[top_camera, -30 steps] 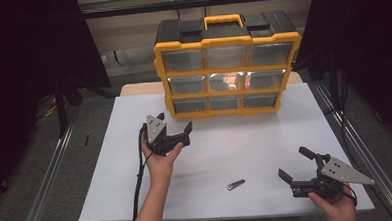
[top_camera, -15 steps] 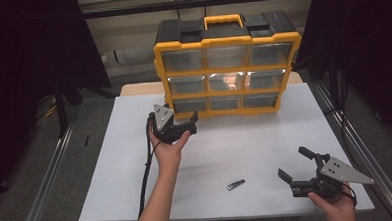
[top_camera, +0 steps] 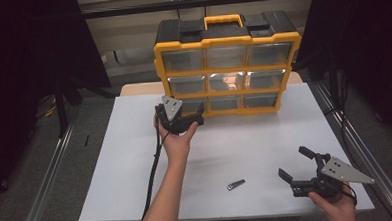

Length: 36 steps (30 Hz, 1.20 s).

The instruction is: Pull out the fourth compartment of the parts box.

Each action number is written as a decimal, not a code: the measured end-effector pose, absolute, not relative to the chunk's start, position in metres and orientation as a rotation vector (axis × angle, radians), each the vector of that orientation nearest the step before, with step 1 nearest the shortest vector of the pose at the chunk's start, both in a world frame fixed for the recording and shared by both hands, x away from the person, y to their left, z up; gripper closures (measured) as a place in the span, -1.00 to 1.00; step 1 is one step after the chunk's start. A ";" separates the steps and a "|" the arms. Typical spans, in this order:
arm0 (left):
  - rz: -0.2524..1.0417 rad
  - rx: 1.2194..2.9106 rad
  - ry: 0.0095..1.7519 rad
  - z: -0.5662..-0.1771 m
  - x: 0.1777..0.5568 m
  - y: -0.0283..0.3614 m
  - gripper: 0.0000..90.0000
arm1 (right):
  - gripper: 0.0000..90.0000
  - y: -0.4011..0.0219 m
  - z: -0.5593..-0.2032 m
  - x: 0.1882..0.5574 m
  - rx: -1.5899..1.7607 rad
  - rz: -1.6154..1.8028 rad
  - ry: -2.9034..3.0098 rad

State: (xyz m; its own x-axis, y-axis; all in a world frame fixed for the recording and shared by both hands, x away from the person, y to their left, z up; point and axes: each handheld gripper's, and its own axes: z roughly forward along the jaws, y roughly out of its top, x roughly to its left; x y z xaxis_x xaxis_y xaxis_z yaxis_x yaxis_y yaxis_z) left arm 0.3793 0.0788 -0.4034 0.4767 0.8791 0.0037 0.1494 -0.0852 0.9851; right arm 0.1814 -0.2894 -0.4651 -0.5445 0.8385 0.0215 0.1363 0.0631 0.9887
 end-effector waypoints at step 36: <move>0.902 1.479 1.017 -0.395 0.404 0.061 -0.94 | -0.97 -0.290 -0.465 0.182 0.981 1.538 1.750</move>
